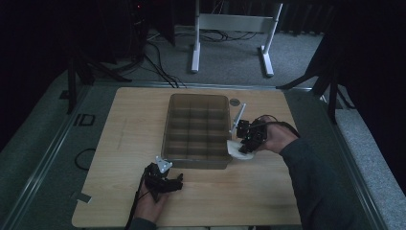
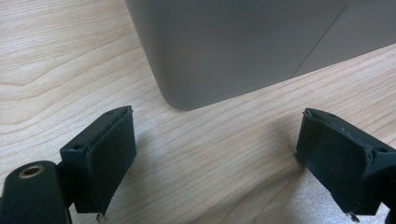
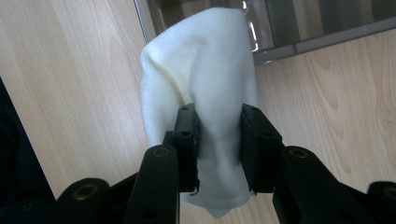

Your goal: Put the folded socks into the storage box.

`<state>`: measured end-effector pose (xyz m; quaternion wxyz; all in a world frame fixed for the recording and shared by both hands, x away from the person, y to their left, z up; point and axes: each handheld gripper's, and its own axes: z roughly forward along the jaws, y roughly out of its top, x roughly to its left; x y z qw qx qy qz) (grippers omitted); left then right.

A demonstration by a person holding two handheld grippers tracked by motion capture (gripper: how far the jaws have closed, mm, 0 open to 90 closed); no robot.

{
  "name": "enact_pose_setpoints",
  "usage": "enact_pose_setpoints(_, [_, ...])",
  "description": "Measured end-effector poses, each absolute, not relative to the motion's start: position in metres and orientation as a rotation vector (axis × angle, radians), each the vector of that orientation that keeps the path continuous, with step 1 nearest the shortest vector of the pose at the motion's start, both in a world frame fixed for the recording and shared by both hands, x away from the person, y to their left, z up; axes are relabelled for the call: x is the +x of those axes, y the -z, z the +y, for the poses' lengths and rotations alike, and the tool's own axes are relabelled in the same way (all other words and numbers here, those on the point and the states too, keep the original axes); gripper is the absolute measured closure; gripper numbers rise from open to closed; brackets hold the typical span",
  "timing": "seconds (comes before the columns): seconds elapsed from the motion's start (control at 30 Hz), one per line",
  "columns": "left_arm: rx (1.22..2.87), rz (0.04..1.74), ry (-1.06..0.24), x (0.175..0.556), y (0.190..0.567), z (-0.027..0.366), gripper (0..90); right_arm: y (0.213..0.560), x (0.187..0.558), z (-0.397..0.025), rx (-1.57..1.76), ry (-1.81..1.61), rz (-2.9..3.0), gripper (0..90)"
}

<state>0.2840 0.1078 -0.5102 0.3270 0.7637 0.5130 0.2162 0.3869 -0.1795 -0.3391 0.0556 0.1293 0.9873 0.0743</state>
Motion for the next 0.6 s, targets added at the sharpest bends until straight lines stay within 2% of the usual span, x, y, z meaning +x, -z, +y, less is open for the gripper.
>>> enact_pose_setpoints(0.6, [2.001,1.343,-0.566,0.284,0.51,0.108,12.1,0.337,0.39,-0.166,0.356,-0.219,3.002,69.7])
